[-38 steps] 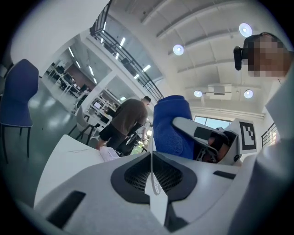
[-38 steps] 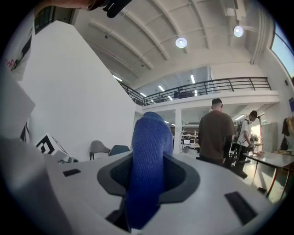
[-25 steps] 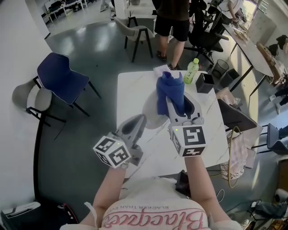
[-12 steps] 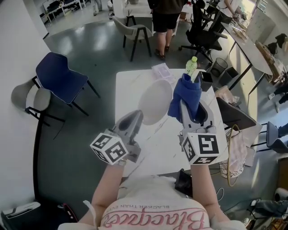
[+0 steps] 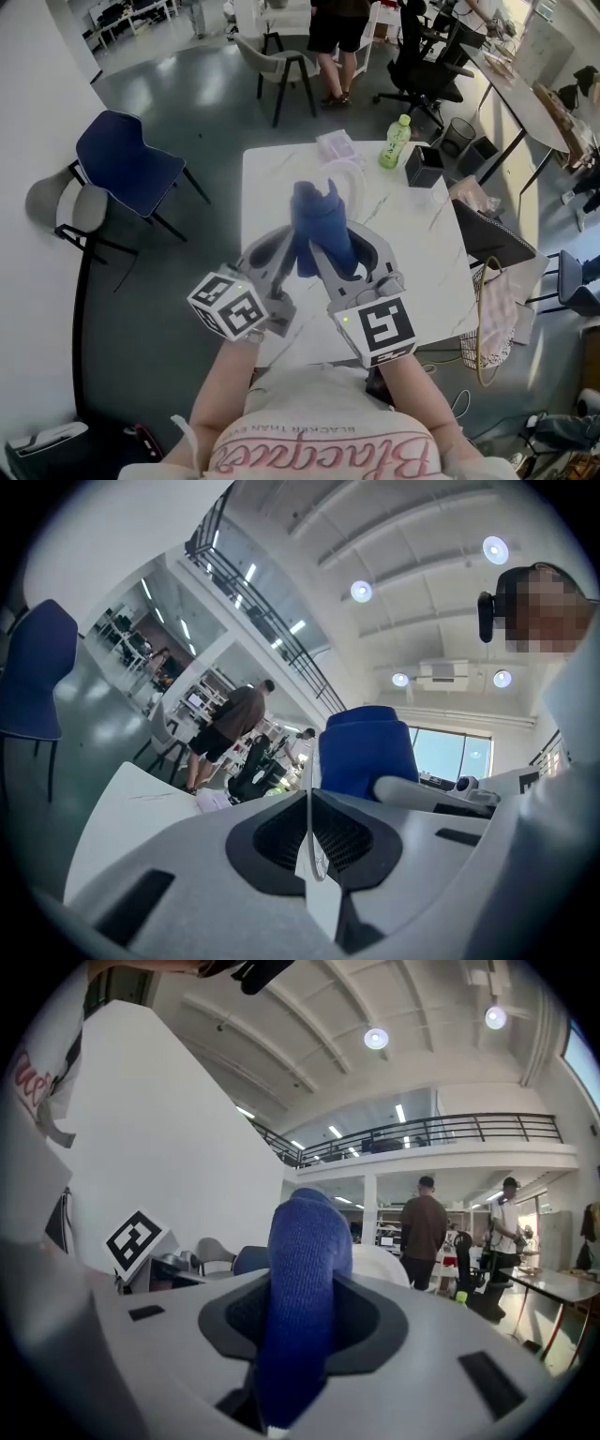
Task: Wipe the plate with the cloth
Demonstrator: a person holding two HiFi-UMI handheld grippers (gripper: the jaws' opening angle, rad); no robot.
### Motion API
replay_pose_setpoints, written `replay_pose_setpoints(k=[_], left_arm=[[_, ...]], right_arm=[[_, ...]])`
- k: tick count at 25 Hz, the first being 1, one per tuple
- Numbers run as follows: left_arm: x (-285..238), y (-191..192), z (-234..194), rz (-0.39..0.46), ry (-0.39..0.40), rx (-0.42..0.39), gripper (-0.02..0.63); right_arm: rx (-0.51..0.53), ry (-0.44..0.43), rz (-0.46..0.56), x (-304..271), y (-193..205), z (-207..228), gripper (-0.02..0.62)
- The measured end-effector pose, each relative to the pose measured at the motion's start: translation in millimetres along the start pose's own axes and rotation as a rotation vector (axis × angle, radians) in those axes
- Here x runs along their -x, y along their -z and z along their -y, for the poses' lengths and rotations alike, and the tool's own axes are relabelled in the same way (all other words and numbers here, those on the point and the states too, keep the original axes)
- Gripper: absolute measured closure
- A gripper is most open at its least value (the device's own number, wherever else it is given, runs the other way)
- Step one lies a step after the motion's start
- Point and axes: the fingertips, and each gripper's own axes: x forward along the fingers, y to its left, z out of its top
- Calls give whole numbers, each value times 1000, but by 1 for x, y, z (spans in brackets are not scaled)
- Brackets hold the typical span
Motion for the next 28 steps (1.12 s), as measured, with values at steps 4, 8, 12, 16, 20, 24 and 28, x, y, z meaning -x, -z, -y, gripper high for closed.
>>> replay_pose_setpoints(k=[4, 8, 12, 16, 20, 24, 28], left_arm=[[-2, 1, 1, -10, 7, -5, 592], [2, 1, 3, -2, 16, 15, 592], [2, -2, 4, 1, 23, 10, 592], [4, -2, 4, 3, 28, 15, 591], [4, -3, 5, 1, 33, 10, 591], [2, 0, 4, -14, 32, -29, 591], [1, 1, 3, -24, 27, -151, 592]], right_arm=[[20, -17, -80, -14, 20, -6, 466], [30, 34, -140, -16, 35, 10, 466], [33, 83, -163, -13, 42, 25, 465], [30, 152, -188, -6, 50, 43, 465], [3, 231, -203, 5, 56, 69, 466], [-7, 295, -214, 16, 61, 92, 465], [-22, 349, -207, 30, 58, 110, 465]])
